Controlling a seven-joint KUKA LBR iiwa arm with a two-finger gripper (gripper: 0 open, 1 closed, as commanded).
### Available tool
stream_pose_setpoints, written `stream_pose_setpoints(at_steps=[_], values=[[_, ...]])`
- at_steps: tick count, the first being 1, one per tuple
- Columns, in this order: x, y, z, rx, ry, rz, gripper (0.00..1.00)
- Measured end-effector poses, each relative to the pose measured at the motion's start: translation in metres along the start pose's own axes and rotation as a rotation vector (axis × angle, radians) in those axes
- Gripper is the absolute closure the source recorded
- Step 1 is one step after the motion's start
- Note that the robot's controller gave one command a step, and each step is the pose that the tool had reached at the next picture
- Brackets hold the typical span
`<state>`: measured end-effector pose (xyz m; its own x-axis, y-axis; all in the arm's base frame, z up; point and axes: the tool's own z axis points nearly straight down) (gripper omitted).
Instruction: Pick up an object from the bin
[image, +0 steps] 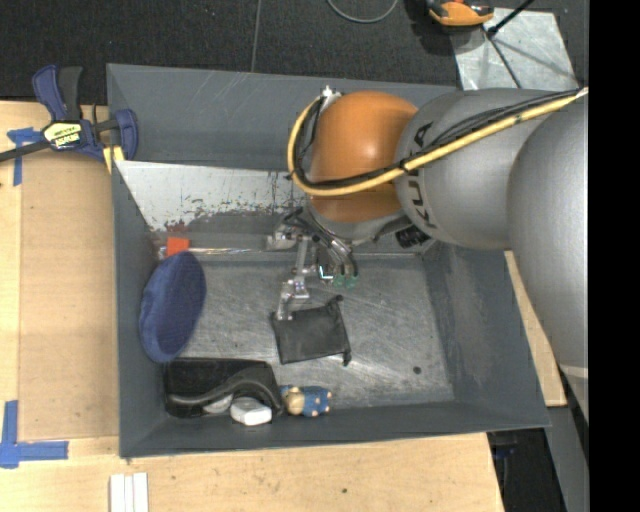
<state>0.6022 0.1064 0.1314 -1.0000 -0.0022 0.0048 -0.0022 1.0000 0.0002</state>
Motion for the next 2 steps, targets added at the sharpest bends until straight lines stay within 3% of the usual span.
stream_pose_setpoints(at_steps=[1,2], values=[[-0.0022,-0.0006,-0.0044,-0.001,-0.008,0.004,1.00],[-0.0022,-0.0007,-0.0044,-0.001,-0.008,0.004,0.00]])
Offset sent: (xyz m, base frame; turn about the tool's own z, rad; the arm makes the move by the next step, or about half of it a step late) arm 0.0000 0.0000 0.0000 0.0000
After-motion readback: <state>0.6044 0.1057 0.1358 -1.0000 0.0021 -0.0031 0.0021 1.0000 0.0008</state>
